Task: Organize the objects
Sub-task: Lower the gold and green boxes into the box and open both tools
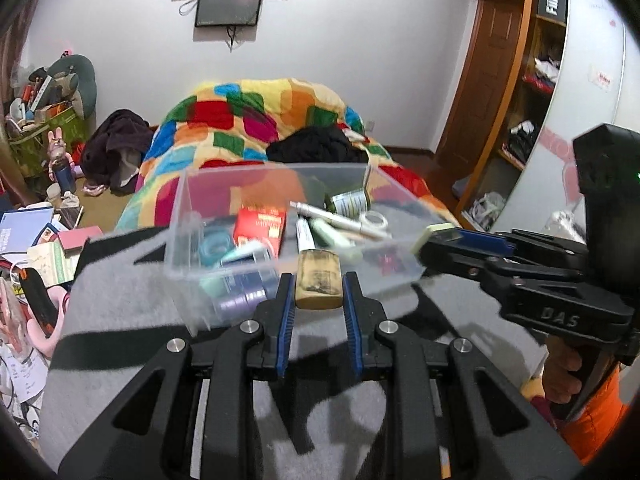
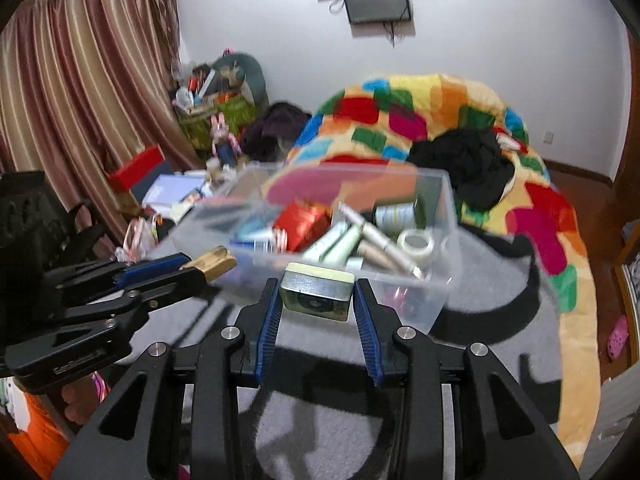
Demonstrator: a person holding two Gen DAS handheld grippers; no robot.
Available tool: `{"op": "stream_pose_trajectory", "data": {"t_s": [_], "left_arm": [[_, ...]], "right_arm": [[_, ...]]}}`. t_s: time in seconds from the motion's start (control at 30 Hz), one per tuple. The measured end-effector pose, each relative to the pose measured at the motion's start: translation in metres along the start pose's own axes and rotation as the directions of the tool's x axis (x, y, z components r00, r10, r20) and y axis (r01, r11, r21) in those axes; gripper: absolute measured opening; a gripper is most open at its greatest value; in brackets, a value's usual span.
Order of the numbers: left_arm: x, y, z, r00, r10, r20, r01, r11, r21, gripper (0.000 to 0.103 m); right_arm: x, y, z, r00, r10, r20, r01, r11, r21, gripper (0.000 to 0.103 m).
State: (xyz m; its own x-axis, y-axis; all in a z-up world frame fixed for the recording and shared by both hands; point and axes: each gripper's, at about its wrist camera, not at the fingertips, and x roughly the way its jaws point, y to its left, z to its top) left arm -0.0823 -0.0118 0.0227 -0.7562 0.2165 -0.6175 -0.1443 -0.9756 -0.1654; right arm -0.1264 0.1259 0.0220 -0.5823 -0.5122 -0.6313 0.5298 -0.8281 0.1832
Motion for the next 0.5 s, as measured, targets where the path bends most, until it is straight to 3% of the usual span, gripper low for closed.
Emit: {"op": "stream_pose_trajectory", "data": {"t_s": [0.27,0.5], "left_arm": [[0.01,0.009,0.026,1.0,0.009,0.02,-0.009,1.0,-0.025,0.023],[0.04,0.023,0.033,0.999,0.034,-0.032,-0.035,0.998,-0.055,0.023]], "right_arm": [[0.005,-0.001,0.023,0.995,-0.091,0.051,0.092,0.995,-0.027,0.033],[0.04,-0.016,0.027,0.994,-0.106,-0.024,0.106,0.994,-0.014,0.033]]}}
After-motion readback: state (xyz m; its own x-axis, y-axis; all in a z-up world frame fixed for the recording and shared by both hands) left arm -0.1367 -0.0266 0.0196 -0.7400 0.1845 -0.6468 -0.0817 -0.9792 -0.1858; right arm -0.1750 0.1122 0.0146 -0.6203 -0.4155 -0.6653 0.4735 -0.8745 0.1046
